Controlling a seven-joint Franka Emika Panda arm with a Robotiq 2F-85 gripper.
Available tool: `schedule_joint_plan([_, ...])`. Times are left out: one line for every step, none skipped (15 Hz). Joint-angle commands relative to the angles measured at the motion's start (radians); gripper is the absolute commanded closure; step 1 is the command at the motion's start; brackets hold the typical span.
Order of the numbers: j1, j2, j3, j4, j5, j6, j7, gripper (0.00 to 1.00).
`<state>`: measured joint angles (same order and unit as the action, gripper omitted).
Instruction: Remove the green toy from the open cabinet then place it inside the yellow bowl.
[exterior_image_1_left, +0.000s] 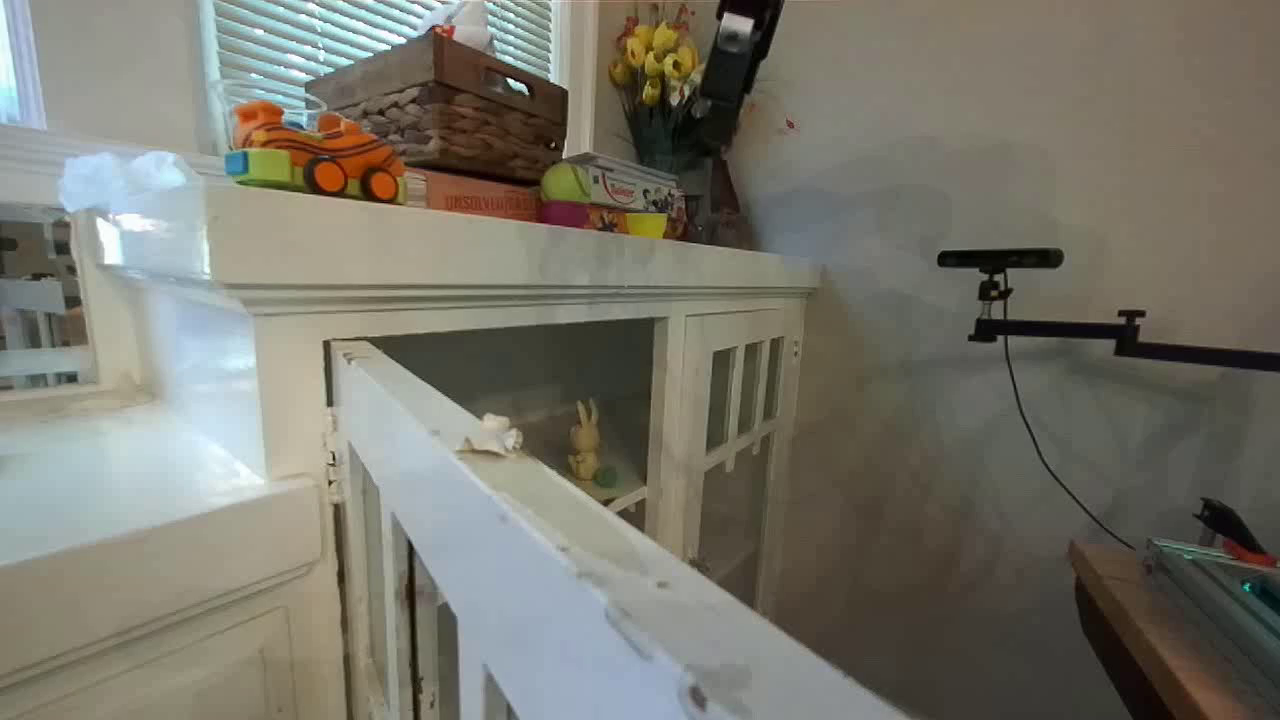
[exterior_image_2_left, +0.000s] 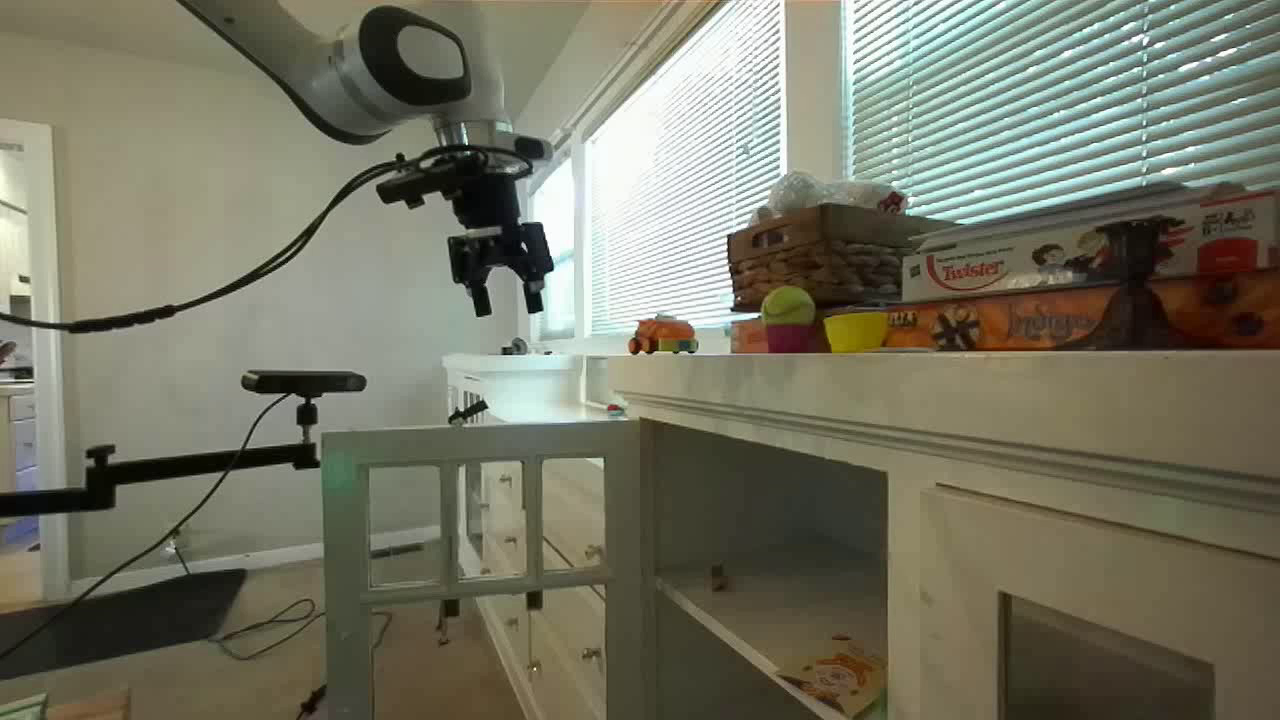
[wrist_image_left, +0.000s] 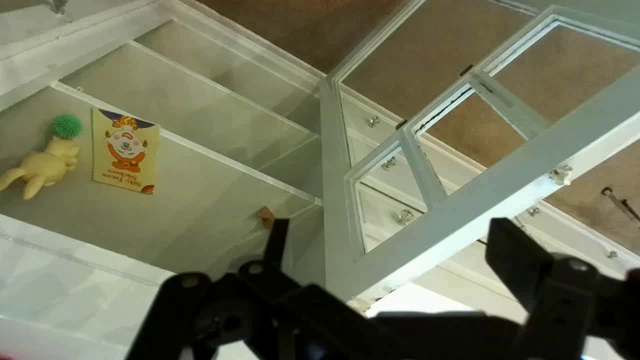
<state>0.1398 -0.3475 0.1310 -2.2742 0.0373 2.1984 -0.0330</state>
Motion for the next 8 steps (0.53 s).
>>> schedule_joint_plan([0.002, 0.001, -0.002, 0.002, -0.001, -0.002, 0.001, 0.00])
schedule_joint_plan([0.002, 0.000, -0.002, 0.002, -0.001, -0.002, 0.001, 0.00])
schedule_joint_plan([0.002, 0.001, -0.002, 0.002, -0.001, -0.002, 0.001, 0.00])
schedule_joint_plan([0.002, 0.001, -0.002, 0.002, -0.001, -0.002, 0.001, 0.00])
schedule_joint_plan([0.002, 0.001, -0.002, 0.002, -0.001, -0.002, 0.001, 0.00])
schedule_joint_plan([-0.019, 0.012, 0.000, -0.010, -0.020, 0.011, 0.043, 0.00])
schedule_joint_plan([-0.037, 0.016, 0.003, -0.023, -0.047, 0.034, 0.077, 0.00])
schedule_joint_plan([-0.070, 0.025, 0.000, -0.050, -0.072, 0.066, 0.135, 0.00])
